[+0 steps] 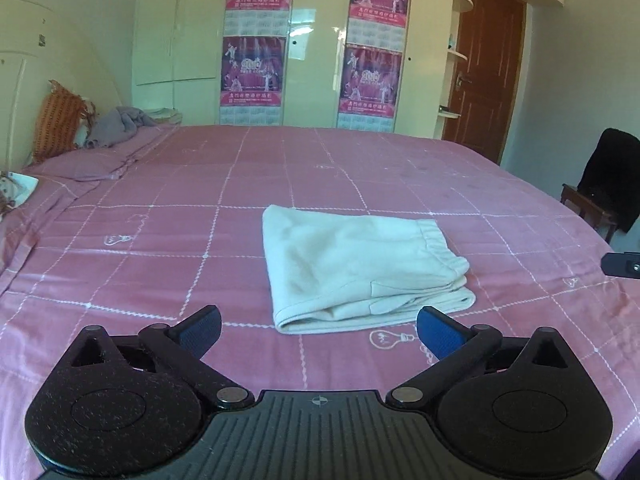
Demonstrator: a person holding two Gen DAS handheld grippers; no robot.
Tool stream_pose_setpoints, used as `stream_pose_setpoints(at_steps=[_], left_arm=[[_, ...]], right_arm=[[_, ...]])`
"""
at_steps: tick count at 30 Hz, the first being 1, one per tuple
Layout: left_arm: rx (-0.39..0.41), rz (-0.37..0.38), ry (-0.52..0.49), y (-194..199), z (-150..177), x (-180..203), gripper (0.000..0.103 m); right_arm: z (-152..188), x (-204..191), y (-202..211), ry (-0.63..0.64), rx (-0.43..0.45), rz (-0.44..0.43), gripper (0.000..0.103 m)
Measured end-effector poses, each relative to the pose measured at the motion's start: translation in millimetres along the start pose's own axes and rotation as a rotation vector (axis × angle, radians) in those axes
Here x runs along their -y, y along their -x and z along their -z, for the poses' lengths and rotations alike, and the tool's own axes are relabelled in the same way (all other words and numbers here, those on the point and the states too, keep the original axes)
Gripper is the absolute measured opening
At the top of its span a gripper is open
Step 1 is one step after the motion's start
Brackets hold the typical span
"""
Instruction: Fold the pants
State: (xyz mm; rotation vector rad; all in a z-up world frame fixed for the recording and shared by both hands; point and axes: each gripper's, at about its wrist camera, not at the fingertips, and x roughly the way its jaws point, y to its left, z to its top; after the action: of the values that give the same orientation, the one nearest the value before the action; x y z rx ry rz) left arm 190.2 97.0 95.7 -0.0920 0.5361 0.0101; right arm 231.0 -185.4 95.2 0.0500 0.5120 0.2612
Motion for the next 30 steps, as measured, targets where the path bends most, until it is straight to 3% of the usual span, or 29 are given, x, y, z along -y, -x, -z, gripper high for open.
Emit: stream_pose_setpoints(at_steps=[7, 12, 19, 30], left_arm=[[0.029, -0.046, -0.02, 84, 24, 7, 0.103], [0.038, -0.001, -0.019, 125, 36, 12, 0.103], [0.049, 0.068, -0.005, 143, 48, 19, 0.103], [0.082, 0.116, -0.066, 157, 61, 42, 0.103]], right_arm=[[31, -38, 99, 0.048, 0.073, 0.041, 0.103], [44, -54, 137, 0.002, 0.09, 0.06, 0.103], [71, -67, 162, -0.1, 0.069, 0.066, 0.103], [89, -98, 169, 0.039, 0.091, 0.136, 0.103]])
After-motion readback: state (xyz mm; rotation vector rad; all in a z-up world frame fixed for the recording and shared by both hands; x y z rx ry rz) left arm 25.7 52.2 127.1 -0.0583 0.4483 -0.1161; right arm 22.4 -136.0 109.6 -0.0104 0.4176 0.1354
